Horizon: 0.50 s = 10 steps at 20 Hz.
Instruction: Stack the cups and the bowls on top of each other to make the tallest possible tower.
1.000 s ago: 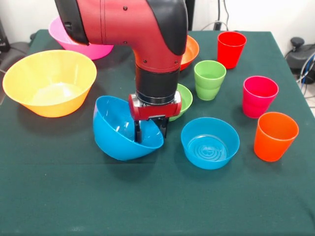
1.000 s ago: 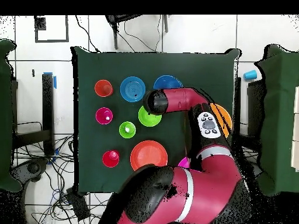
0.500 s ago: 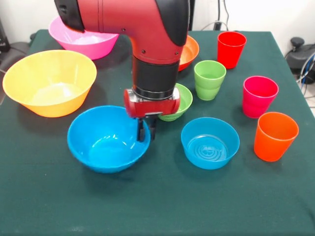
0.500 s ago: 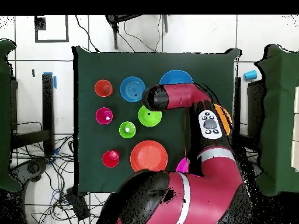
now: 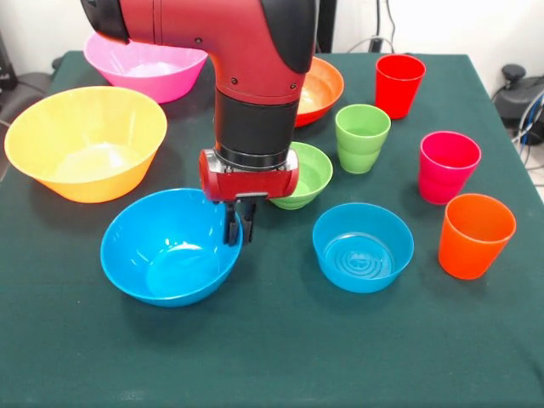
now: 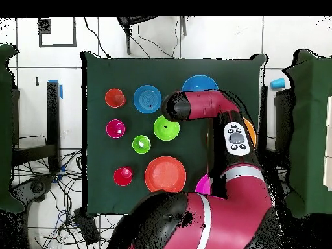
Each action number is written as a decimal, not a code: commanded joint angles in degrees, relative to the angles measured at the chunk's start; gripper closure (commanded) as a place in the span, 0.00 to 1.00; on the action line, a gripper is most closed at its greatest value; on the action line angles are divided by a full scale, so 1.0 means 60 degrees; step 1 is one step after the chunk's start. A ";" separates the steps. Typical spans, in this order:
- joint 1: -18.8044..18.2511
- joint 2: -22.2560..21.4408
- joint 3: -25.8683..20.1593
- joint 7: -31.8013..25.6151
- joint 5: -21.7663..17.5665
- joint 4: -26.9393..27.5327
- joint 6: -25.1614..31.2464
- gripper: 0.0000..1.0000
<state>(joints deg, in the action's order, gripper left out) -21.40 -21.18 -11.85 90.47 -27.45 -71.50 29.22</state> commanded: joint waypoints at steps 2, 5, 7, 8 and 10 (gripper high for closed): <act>0.0203 0.0700 -0.0170 -0.0282 -0.0699 0.0051 -0.0131 1.00; 0.0354 0.0551 0.0000 -0.0093 -0.0759 -0.0021 -0.0234 1.00; 0.0506 0.0384 0.0164 0.0074 -0.0810 -0.0108 -0.0329 1.00; 0.0554 0.0313 0.0222 0.0116 -0.0813 -0.0158 -0.0348 1.00; 0.0625 0.0018 0.0279 0.0138 -0.0793 -0.0484 -0.0410 1.00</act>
<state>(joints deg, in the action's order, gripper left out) -20.05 -21.52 -10.17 90.47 -27.48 -71.57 29.19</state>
